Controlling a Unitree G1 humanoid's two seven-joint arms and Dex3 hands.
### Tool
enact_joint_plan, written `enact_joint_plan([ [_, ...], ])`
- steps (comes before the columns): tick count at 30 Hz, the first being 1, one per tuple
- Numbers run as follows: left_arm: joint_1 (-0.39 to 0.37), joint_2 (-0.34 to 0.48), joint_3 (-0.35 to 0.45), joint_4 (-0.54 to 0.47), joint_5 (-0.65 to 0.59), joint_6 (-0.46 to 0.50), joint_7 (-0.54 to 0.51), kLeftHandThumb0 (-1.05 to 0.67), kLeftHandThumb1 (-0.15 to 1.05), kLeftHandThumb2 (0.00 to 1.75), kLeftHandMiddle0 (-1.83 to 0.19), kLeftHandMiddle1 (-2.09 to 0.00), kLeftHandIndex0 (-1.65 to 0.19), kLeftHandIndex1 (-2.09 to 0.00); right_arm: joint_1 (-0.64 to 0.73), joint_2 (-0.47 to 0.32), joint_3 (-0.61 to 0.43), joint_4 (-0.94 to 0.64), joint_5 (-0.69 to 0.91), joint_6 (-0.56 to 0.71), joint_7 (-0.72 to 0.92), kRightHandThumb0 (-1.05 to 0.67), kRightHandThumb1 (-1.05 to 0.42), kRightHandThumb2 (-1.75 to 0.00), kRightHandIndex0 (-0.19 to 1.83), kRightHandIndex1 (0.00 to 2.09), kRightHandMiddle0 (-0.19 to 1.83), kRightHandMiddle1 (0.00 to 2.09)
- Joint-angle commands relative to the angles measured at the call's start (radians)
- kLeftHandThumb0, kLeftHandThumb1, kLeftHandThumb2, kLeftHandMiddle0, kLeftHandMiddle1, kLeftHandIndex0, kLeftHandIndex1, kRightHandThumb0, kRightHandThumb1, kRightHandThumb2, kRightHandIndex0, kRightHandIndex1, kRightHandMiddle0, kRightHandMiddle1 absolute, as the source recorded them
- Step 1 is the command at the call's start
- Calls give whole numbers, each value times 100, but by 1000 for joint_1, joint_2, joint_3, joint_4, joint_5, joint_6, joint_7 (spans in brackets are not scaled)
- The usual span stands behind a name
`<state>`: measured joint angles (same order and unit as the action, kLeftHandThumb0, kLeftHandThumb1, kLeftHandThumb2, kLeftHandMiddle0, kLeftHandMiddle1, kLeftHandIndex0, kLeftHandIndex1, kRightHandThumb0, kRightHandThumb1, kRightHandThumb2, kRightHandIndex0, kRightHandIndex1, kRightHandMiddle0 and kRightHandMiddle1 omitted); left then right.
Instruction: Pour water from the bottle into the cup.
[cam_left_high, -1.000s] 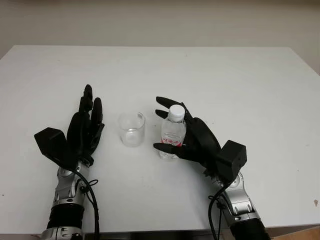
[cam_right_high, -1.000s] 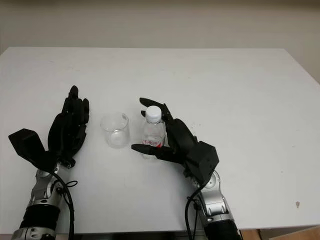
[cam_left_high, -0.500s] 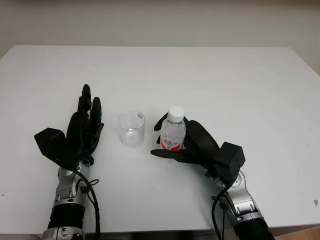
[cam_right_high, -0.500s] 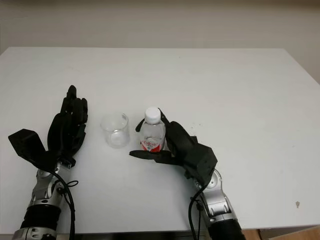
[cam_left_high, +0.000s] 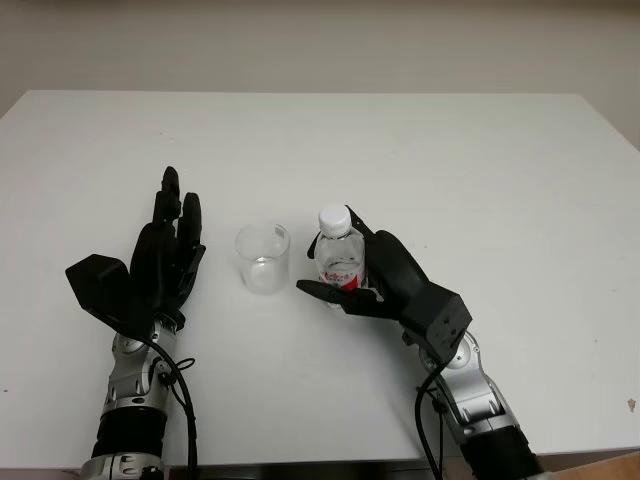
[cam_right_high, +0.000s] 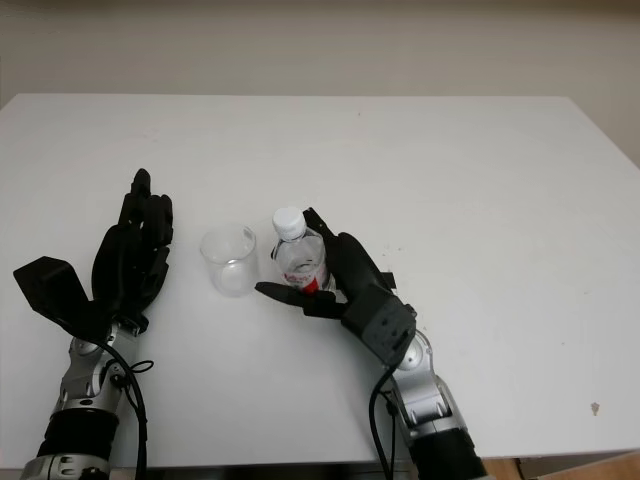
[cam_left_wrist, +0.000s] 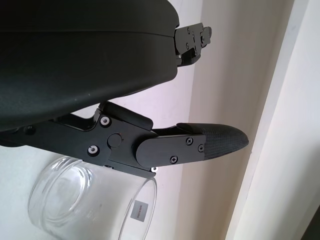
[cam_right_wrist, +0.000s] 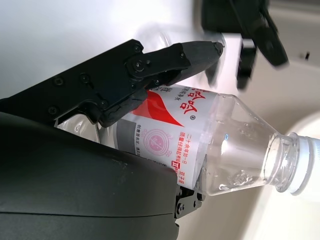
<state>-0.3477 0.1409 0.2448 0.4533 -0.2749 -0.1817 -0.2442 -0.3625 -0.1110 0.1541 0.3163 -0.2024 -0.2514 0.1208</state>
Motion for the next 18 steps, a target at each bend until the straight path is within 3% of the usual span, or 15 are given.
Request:
enact_joint_plan([
  [1, 1, 8, 1, -18, -3, 8, -4, -74, 105, 44, 15, -6, 16, -6, -87, 2, -7, 51, -16, -26, -28, -37, -105, -47, 183, 209, 175, 209],
  [5, 2, 11, 0, -22, -3, 13, -11, -74, 105, 44, 16, -5, 16, -6, -241, -29, -4, 242, -63, -112, -78, -36, -105, -45, 180, 209, 151, 209],
  [12, 7, 10, 0, -29, 0, 21, -8, -75, 105, 42, 16, -5, 17, -5, -495, -124, 67, 595, -232, -276, -204, -41, -105, -35, 137, 209, 108, 209],
  [18, 17, 7, -1, -37, -1, 22, -9, -75, 105, 43, 17, -5, 17, -5, -626, -165, 159, 755, -373, -337, -339, -40, -105, -31, 128, 209, 94, 209],
])
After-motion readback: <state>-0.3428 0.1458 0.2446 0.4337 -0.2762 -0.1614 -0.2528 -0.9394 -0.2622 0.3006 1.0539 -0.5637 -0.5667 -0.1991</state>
